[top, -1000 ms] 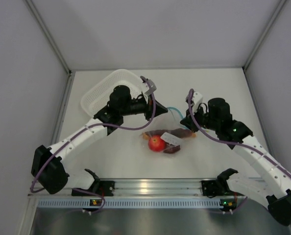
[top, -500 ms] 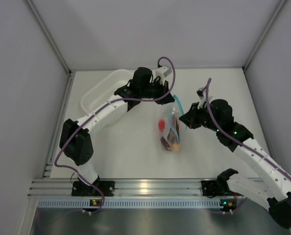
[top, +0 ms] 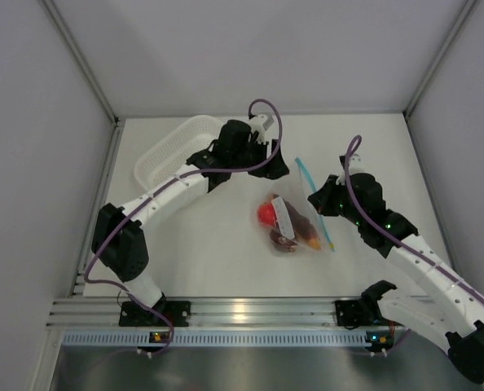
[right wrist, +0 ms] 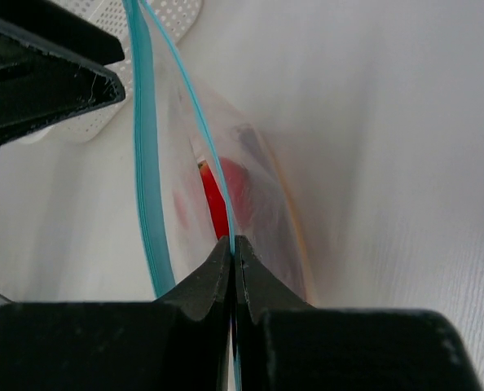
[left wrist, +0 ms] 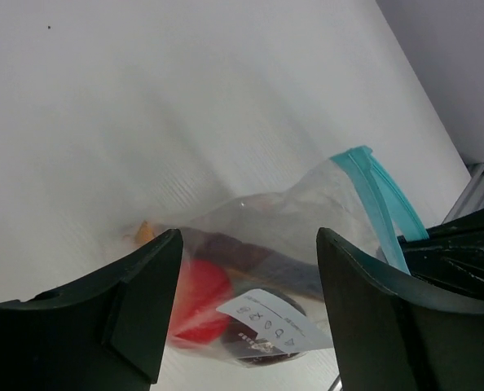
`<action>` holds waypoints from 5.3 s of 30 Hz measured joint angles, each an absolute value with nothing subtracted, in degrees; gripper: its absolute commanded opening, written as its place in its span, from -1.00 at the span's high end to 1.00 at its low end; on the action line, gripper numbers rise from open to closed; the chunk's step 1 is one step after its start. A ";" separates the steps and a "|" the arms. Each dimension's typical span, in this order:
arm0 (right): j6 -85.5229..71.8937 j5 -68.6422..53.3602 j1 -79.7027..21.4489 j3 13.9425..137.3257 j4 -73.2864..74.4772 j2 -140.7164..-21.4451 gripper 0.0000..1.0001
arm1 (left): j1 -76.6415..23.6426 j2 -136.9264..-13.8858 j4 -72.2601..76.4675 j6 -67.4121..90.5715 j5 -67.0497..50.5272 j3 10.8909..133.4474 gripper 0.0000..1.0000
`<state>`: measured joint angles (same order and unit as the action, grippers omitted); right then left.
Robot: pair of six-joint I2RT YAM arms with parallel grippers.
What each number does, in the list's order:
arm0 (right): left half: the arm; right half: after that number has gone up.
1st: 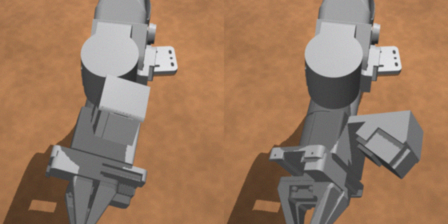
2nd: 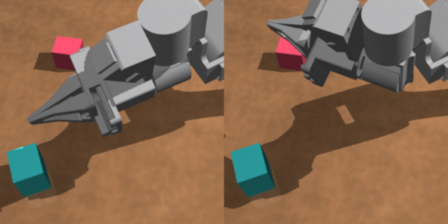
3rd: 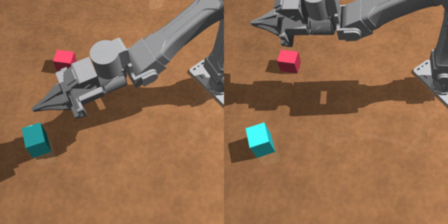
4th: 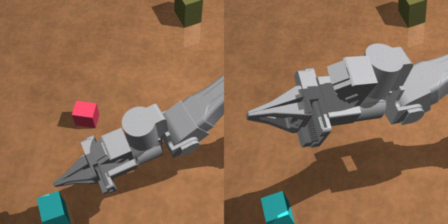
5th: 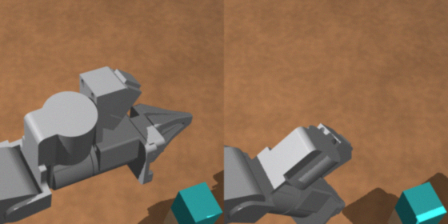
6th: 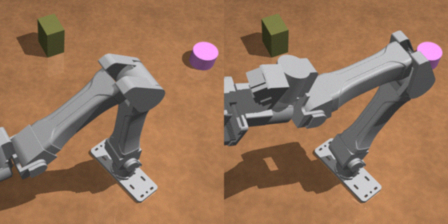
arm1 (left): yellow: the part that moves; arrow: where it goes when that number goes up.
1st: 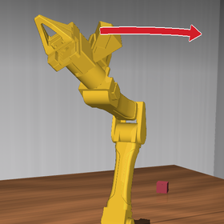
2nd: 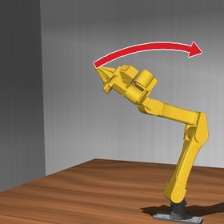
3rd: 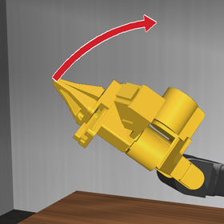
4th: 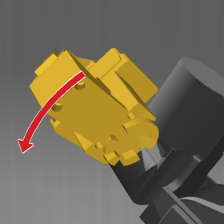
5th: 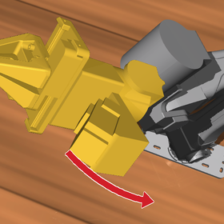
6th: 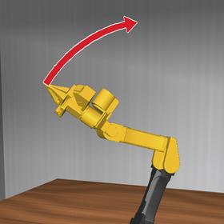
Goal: Open the zip-top bag and remove the fake food
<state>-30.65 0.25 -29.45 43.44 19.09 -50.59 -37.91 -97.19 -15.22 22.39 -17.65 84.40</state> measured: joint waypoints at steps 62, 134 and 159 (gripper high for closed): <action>-17.69 -4.14 -29.34 55.37 27.20 -54.61 0.48 | -48.21 -90.59 -43.66 33.69 12.23 92.99 1.00; -41.54 8.23 -53.25 38.02 -0.91 -79.77 0.20 | -48.90 -81.97 -36.32 44.07 15.55 74.83 1.00; -32.40 10.61 -53.15 50.06 13.15 -78.46 1.00 | -48.73 -77.12 -31.20 38.72 17.23 70.19 1.00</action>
